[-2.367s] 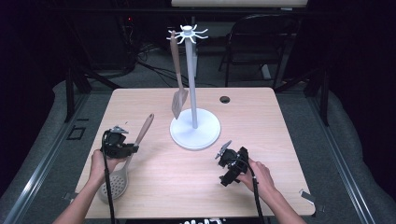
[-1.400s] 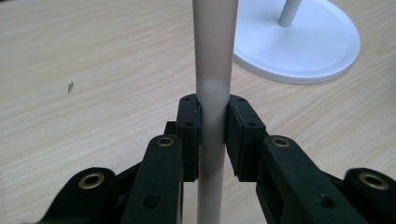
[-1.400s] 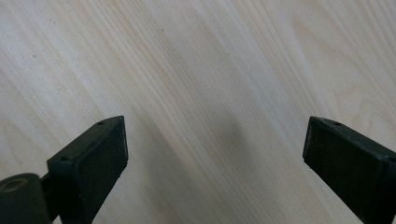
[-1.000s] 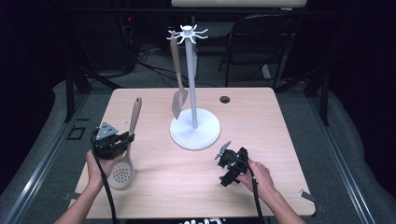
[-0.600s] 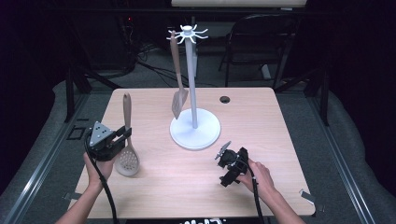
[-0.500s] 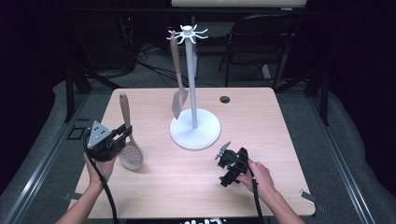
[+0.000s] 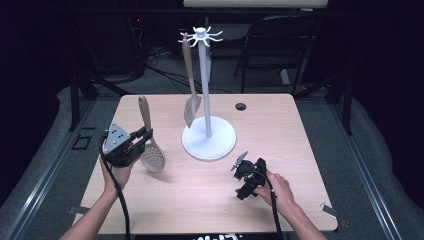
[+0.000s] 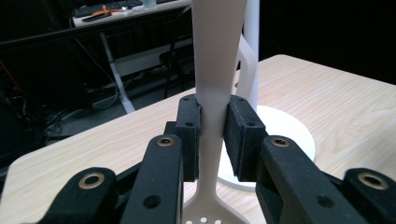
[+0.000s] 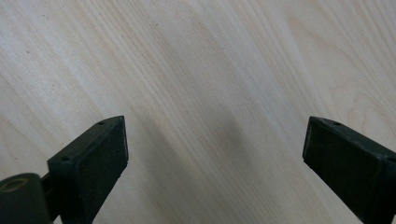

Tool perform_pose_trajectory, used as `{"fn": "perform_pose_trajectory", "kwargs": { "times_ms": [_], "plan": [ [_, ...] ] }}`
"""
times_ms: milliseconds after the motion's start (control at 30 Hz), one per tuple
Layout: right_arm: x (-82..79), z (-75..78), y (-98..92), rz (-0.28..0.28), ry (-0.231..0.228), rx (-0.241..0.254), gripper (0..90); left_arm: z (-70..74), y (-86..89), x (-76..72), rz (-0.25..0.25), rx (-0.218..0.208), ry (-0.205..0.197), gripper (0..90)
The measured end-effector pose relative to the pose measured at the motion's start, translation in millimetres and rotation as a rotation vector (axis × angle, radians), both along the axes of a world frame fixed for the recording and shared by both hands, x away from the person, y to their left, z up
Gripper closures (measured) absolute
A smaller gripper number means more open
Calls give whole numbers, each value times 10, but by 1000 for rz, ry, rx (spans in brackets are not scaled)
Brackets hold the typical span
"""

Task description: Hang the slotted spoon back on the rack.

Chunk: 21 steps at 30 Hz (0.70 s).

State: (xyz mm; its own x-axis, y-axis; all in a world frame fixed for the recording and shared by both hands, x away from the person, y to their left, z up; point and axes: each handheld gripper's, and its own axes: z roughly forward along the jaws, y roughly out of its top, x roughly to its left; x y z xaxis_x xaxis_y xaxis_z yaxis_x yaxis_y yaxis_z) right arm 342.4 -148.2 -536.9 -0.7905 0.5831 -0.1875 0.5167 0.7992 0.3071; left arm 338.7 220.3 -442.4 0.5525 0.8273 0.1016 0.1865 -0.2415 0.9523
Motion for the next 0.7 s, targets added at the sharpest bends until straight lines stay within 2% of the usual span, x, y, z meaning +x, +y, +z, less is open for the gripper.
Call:
{"fn": "perform_pose_trajectory", "kwargs": {
  "times_ms": [133, 167, 433, 700],
  "plan": [
    [-2, 11, 1, 1, -6, -10, 63, 21, -56, 37, -14, -5, 14, 763],
    [-2, 1, 4, -2, -3, 1, 63, 33, -94, 58, -21, -3, 20, 763],
    [0, -7, -1, -4, -3, 0, 65, 85, -248, 148, -48, -1, 6, 763],
    [0, -6, -2, -2, -5, 0, 65, 138, -335, 231, -58, -3, 12, 763]
  ]
}}
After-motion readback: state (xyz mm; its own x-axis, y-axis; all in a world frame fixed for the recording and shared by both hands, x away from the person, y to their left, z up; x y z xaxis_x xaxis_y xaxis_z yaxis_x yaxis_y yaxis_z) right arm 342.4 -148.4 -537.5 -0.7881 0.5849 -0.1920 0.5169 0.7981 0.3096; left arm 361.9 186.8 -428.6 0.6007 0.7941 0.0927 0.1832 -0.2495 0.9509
